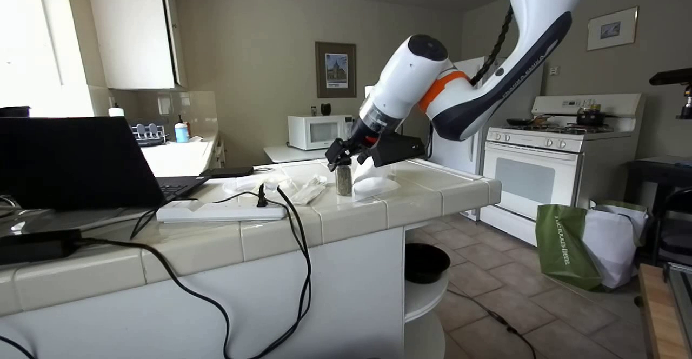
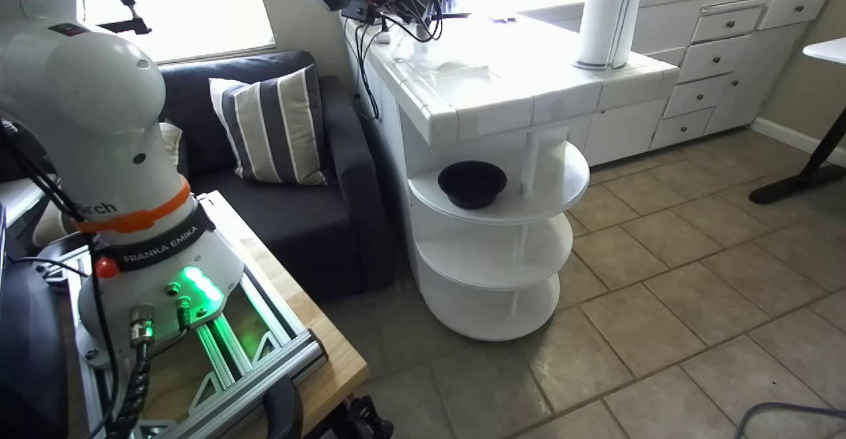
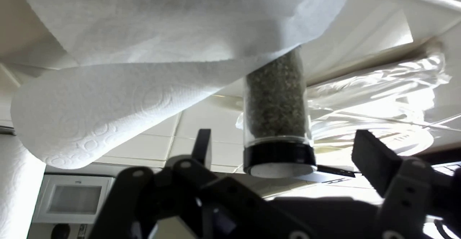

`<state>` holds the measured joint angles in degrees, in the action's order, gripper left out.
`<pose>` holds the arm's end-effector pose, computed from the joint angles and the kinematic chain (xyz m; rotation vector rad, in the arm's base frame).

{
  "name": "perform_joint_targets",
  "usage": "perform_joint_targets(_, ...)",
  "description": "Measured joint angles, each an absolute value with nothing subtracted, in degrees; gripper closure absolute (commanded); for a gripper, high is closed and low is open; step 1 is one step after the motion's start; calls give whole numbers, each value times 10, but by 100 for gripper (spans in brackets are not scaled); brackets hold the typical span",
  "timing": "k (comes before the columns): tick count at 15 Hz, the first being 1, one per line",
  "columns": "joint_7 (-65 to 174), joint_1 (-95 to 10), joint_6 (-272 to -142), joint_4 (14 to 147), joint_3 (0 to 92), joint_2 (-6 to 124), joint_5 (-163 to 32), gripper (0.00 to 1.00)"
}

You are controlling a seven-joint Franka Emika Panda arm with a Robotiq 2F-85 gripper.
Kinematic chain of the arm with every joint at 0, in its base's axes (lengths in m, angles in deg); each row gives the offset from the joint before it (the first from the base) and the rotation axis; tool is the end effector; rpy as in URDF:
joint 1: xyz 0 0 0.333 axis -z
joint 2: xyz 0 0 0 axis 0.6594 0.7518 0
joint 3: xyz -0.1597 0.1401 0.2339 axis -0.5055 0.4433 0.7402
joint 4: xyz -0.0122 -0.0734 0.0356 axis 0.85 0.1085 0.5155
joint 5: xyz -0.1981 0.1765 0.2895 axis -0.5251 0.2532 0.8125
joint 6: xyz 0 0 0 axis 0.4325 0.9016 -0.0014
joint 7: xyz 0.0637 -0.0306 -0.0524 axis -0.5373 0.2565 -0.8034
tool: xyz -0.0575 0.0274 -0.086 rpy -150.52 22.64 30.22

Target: Put the spice the bottle on the lower shelf

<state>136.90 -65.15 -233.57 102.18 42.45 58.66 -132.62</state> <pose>0.5844 0.2234 0.3558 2.7981 -0.1788 1.2123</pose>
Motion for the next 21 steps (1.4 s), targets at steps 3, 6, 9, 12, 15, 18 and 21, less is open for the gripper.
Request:
perform_joint_targets(3, 1402, -653, -2336, 1022, 424, 590, -1354, 32)
perform_joint_targets(6, 1427, -653, -2336, 1021, 424, 593, -1378, 56)
perform_joint_targets(9, 1453, -653, -2336, 1018, 422, 596, -1407, 52)
perform_joint_targets(12, 1479, -653, -2336, 1011, 420, 602, -1439, 30)
perform_joint_targets(15, 1503, -653, -2336, 1005, 419, 606, -1466, 28)
perform_joint_targets(18, 1524, -653, -2336, 999, 419, 609, -1488, 58)
perform_joint_targets(21, 1539, -653, -2335, 993, 418, 613, -1502, 76)
